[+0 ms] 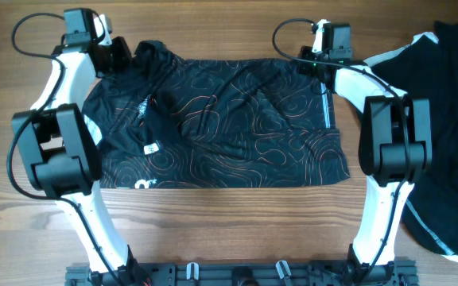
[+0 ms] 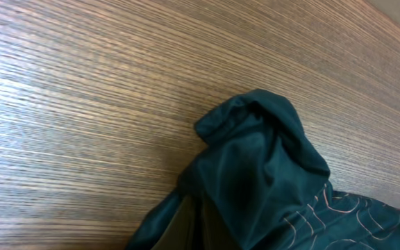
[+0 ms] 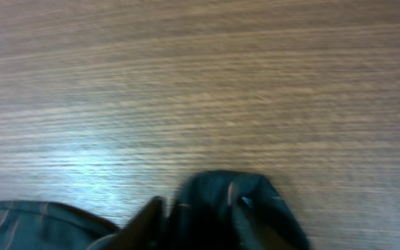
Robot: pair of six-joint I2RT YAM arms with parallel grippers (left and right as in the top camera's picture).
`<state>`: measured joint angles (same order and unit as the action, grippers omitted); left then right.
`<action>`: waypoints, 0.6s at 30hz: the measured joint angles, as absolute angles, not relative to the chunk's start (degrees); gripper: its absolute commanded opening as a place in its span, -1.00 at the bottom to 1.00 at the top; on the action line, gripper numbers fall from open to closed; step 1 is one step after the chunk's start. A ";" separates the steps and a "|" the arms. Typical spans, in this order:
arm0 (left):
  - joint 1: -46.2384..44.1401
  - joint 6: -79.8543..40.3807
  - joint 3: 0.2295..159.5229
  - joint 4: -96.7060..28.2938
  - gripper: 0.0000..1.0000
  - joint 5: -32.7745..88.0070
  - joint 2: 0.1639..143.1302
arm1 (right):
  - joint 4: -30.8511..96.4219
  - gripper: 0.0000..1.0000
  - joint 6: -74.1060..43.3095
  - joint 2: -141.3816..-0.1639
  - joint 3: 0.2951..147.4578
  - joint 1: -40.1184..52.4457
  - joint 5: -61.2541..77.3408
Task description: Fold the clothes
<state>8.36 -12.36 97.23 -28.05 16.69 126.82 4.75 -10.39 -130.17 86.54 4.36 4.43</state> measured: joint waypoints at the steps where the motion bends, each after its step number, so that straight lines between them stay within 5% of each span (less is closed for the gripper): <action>1: 8.64 -12.38 97.23 -28.08 -0.92 16.95 126.85 | 5.08 -0.91 -10.57 -130.19 86.59 4.34 3.46; 12: 10.61 -12.51 97.23 -30.44 -0.92 17.76 125.25 | 7.38 -0.91 -11.31 -129.58 86.94 4.19 0.69; 18: 13.19 -13.30 97.23 -38.94 -0.92 19.44 117.58 | 18.52 -0.78 -11.70 -122.98 86.94 3.92 -0.16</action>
